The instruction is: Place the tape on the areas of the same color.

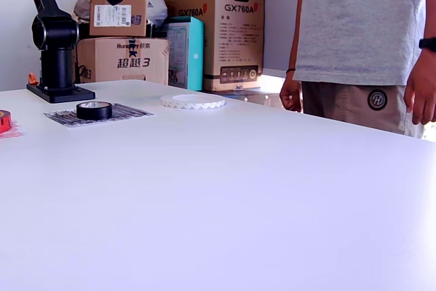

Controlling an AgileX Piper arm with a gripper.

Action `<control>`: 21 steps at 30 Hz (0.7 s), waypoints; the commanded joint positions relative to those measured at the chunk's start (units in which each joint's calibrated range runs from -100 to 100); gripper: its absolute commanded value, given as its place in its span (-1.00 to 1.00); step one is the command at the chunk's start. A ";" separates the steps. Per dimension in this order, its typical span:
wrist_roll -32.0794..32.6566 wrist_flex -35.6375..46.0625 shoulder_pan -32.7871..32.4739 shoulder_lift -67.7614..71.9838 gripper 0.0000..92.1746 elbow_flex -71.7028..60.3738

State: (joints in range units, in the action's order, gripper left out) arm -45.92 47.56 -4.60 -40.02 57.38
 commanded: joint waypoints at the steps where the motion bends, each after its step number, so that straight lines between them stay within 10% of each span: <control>1: -0.58 -1.79 0.09 -6.66 0.07 4.82; 21: -0.74 -14.51 0.09 -18.26 0.07 16.09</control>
State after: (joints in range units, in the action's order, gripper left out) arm -47.00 35.22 -4.60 -57.17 72.13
